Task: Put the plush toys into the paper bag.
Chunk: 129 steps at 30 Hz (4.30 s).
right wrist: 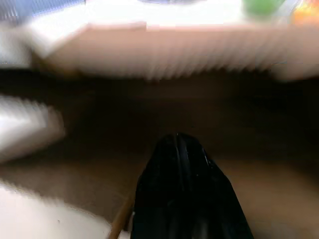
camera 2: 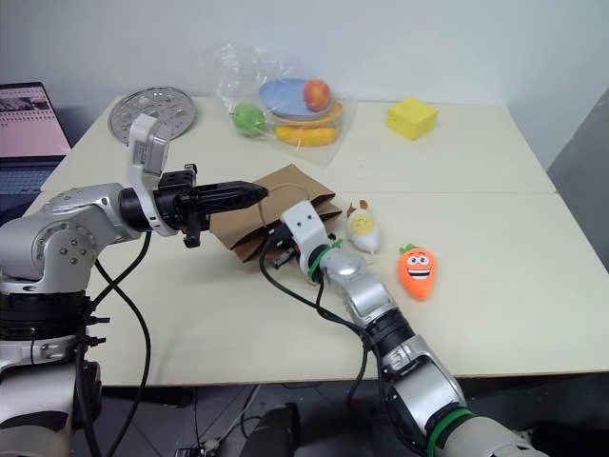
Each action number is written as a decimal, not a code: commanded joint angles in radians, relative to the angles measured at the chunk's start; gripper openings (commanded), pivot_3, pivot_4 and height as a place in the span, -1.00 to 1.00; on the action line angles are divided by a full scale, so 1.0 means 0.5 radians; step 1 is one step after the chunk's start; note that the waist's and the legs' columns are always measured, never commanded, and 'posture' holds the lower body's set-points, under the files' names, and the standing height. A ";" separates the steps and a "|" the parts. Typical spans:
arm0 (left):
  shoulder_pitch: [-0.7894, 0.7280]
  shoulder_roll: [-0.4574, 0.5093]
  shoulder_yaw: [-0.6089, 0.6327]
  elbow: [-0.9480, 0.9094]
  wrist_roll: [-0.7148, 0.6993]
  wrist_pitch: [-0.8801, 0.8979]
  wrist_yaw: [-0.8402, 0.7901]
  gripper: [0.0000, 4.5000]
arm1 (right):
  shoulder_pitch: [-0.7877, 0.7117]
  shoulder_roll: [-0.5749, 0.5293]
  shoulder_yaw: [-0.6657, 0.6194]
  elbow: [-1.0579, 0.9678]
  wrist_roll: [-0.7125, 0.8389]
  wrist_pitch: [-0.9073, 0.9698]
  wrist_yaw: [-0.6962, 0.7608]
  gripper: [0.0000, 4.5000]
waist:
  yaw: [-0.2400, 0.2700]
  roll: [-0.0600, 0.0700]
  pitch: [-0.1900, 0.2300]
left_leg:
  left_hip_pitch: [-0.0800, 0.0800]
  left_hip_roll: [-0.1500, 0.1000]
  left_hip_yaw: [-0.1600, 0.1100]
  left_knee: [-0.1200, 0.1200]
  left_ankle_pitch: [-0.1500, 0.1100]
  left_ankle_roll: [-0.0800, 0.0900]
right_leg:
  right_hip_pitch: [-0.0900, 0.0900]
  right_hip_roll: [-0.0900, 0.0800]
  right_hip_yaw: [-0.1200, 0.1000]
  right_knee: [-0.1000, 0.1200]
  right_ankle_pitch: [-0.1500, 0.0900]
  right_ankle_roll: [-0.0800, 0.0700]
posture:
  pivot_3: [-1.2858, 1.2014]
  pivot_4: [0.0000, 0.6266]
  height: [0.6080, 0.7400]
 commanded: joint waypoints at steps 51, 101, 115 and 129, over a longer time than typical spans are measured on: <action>0.402 -0.383 -0.369 -0.355 0.690 -0.984 0.284 0.99 | 0.106 -0.049 -0.077 -0.220 -0.221 0.252 -0.033 -1.00 | -0.031 -0.002 -0.001 | 0.007 0.000 0.000 -0.006 0.000 0.000 | 0.002 0.000 0.001 0.002 0.001 0.001 | 0.03 -0.52 1.00; -0.562 -0.253 0.122 0.568 0.580 -1.292 0.323 -0.99 | 0.171 -0.031 -0.120 -0.322 -0.161 0.191 -0.024 -1.00 | -0.037 -0.002 -0.001 | 0.007 0.000 -0.002 -0.008 0.001 0.000 | 0.002 0.001 -0.001 0.002 0.001 0.002 | 0.03 -0.52 1.00; -0.328 -0.232 0.061 0.506 0.614 -1.295 0.207 -1.00 | 0.437 -0.126 -0.289 -1.521 0.374 0.306 0.294 -0.43 | -0.033 -0.002 -0.001 | 0.004 0.000 -0.003 -0.018 0.001 0.000 | -0.002 0.001 -0.003 0.000 0.001 0.002 | 0.03 -0.52 1.00; -0.345 -0.212 0.050 0.486 0.608 -1.218 0.167 -1.00 | 0.331 -0.617 -0.572 -1.436 0.184 0.841 -0.144 0.99 | -0.037 -0.002 -0.001 | 0.007 0.000 -0.002 -0.018 0.001 0.000 | -0.001 0.000 -0.002 0.001 0.001 0.001 | 0.03 -0.52 1.00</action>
